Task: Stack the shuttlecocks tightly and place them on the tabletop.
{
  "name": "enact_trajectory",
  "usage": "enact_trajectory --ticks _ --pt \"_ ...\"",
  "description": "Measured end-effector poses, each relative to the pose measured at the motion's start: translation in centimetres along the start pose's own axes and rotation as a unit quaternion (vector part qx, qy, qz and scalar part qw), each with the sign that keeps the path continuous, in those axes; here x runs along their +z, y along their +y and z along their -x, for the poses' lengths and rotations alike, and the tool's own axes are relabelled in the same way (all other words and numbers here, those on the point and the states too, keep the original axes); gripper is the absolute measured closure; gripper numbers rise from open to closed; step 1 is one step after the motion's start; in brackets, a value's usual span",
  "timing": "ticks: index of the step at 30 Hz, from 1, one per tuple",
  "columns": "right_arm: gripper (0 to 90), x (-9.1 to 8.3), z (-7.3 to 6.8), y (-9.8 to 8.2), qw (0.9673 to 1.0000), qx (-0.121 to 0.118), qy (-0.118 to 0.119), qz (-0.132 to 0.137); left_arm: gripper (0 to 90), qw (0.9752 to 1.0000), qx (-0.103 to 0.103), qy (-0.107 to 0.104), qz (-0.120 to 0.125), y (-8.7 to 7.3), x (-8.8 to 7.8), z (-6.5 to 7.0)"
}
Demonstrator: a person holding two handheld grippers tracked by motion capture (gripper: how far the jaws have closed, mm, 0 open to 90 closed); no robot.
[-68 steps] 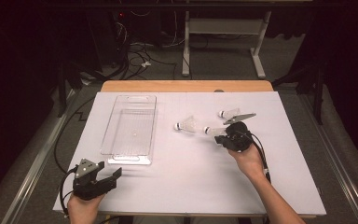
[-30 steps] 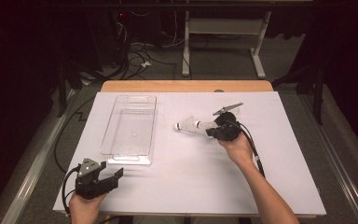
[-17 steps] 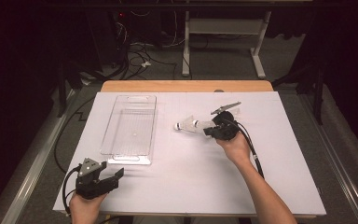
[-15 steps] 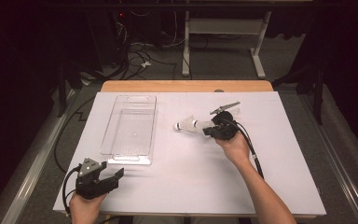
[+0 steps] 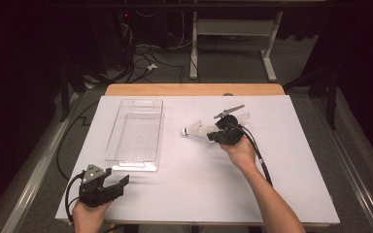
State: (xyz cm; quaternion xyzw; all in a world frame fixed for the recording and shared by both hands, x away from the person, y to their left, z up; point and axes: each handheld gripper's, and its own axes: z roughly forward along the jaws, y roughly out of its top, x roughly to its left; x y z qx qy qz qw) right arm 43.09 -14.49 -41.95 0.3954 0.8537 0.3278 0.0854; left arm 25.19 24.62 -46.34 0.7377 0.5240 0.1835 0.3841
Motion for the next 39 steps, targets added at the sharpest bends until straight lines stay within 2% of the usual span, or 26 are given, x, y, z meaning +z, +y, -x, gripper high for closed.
enact_trajectory --ticks 24,28,39 --pt "90.0 1.2 -0.9 -0.1 0.9995 -0.015 0.023 -0.013 28.9 1.0000 0.002 -0.001 -0.002 0.0 0.1 0.0" --pt "90.0 1.4 -1.2 -0.1 0.9995 -0.012 0.026 -0.016 28.9 1.0000 0.003 -0.001 -0.003 0.0 0.1 0.0" --pt "90.0 1.8 -1.6 0.1 0.9992 -0.022 0.026 -0.019 28.9 1.0000 0.002 -0.001 -0.003 0.0 0.1 0.0"
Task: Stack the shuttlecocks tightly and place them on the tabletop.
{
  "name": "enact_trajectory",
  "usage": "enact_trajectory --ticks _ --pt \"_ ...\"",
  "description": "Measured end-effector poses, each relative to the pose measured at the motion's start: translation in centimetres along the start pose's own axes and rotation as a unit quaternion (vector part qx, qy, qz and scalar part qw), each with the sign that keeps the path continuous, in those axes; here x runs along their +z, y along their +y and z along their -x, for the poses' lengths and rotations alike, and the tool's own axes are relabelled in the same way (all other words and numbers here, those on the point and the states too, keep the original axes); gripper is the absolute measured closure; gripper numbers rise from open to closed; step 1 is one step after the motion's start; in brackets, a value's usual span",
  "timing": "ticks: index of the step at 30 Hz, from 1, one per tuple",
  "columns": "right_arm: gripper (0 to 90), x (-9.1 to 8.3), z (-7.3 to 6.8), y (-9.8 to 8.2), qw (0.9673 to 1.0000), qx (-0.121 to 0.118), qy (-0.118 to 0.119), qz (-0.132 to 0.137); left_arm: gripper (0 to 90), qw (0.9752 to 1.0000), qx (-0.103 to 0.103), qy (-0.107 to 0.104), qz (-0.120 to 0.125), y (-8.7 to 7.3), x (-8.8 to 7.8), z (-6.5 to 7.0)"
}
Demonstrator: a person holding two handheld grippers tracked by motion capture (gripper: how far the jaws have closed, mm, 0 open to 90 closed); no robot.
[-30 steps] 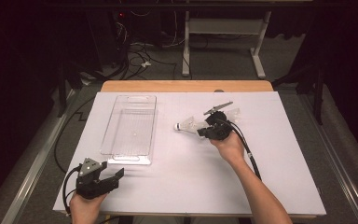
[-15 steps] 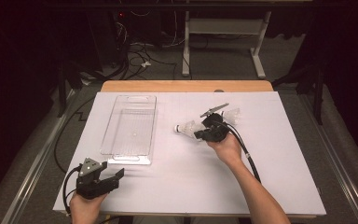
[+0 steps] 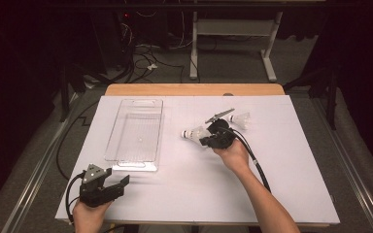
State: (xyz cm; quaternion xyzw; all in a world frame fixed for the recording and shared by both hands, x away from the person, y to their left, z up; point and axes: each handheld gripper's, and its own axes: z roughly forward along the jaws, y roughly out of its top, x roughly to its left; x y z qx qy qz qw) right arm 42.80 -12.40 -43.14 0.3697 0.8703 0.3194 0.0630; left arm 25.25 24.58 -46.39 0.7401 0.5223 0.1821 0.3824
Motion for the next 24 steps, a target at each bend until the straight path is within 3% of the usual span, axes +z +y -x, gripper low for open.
enact_trajectory --ticks 14,24 --pt "89.9 0.45 -0.08 -0.04 1.0000 0.000 0.001 0.003 28.8 1.0000 0.001 0.000 -0.001 0.00 0.00 0.02" --pt "88.0 0.46 0.03 0.00 0.9999 0.004 -0.016 0.006 28.8 1.0000 0.001 0.000 -0.002 0.00 0.02 0.02"
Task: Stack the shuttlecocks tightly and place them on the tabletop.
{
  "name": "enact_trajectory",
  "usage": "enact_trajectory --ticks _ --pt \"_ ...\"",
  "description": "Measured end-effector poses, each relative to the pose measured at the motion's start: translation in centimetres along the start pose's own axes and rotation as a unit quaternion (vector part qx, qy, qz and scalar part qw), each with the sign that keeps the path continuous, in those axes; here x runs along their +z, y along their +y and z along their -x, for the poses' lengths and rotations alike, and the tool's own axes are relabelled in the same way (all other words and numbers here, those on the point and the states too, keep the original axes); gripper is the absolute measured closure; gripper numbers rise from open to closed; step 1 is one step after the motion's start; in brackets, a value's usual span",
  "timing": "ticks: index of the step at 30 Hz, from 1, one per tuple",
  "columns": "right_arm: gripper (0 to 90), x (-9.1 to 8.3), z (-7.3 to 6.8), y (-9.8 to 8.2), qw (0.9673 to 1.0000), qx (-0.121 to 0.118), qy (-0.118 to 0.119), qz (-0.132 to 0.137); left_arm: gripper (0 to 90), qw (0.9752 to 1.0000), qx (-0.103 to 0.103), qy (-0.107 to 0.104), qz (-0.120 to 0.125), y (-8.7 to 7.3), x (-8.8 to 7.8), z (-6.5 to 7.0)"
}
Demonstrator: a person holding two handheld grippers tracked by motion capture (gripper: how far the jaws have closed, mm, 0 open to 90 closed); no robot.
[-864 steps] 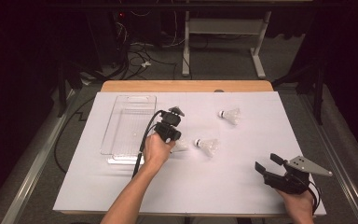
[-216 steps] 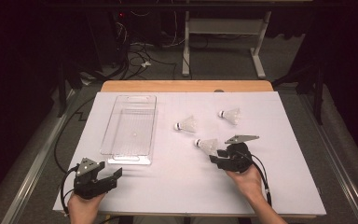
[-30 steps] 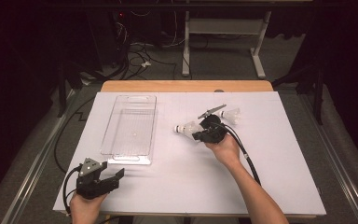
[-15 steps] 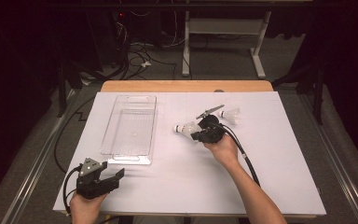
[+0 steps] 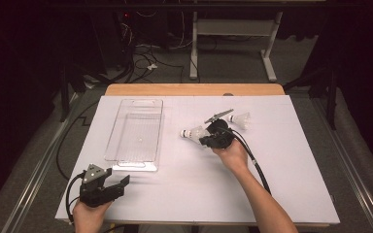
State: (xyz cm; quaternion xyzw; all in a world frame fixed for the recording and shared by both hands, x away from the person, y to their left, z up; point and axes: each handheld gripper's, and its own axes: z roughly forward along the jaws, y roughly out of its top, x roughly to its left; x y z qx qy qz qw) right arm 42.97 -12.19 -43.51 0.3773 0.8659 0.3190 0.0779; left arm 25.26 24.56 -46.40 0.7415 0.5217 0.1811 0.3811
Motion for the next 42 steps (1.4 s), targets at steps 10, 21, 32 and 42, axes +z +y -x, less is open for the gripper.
enact_trajectory --ticks 10,21,32,42 --pt "87.2 -0.11 0.06 0.07 0.9999 0.000 -0.008 0.006 28.9 1.0000 -0.001 -0.003 0.000 -0.01 0.01 0.01" --pt "86.7 0.08 -0.04 0.50 0.9999 0.002 -0.009 0.008 29.0 1.0000 -0.003 -0.003 0.003 -0.03 -0.07 -0.03" --pt "73.0 0.26 0.18 0.37 0.9997 0.012 -0.020 0.005 29.1 1.0000 -0.002 -0.002 0.003 -0.03 -0.08 -0.01" --pt "62.4 0.11 0.32 0.25 0.9995 0.017 -0.027 0.007 29.2 1.0000 -0.002 -0.002 0.003 -0.02 -0.10 -0.04"
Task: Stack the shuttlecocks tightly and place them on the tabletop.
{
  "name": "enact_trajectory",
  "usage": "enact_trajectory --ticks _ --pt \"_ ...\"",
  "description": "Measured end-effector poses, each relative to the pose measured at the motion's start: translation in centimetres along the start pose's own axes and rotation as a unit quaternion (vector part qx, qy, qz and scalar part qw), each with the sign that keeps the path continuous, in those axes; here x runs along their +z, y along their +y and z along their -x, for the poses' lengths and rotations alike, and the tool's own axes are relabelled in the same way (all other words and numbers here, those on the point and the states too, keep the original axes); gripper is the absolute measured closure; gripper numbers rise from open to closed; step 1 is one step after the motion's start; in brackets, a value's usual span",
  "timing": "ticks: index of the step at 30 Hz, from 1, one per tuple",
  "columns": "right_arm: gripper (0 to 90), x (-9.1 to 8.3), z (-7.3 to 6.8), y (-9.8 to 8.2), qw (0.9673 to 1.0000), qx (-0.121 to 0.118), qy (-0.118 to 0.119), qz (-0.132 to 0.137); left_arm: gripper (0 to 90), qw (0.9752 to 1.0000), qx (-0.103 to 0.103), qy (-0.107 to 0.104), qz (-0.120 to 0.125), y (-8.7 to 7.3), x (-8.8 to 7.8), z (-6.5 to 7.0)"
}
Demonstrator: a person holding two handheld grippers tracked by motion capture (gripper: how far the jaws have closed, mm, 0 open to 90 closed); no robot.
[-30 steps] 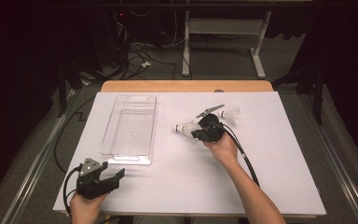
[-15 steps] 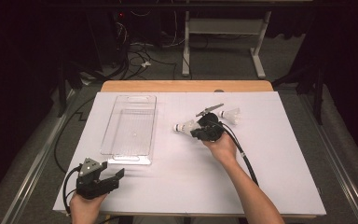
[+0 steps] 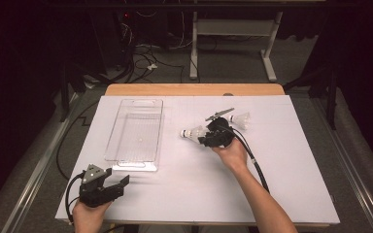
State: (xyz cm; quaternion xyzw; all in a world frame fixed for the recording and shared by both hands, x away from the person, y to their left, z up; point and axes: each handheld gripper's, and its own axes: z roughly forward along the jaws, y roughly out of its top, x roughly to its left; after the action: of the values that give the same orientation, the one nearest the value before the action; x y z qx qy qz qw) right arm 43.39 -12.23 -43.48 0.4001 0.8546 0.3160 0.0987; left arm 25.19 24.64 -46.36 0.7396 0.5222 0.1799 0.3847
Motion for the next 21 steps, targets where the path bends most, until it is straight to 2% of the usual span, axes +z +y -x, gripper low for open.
enact_trajectory --ticks 1,5,21 --pt "61.7 -0.05 -0.08 -0.04 1.0000 0.006 0.000 -0.001 29.2 1.0000 0.000 0.000 0.000 0.00 0.00 -0.01" --pt "57.6 -0.06 0.05 -0.22 1.0000 -0.002 -0.003 0.000 29.2 1.0000 0.000 0.000 0.000 -0.01 0.03 0.02" --pt "55.4 -0.30 -0.06 -0.37 1.0000 -0.002 -0.005 0.000 29.4 1.0000 0.000 -0.001 0.001 -0.01 0.02 0.01"
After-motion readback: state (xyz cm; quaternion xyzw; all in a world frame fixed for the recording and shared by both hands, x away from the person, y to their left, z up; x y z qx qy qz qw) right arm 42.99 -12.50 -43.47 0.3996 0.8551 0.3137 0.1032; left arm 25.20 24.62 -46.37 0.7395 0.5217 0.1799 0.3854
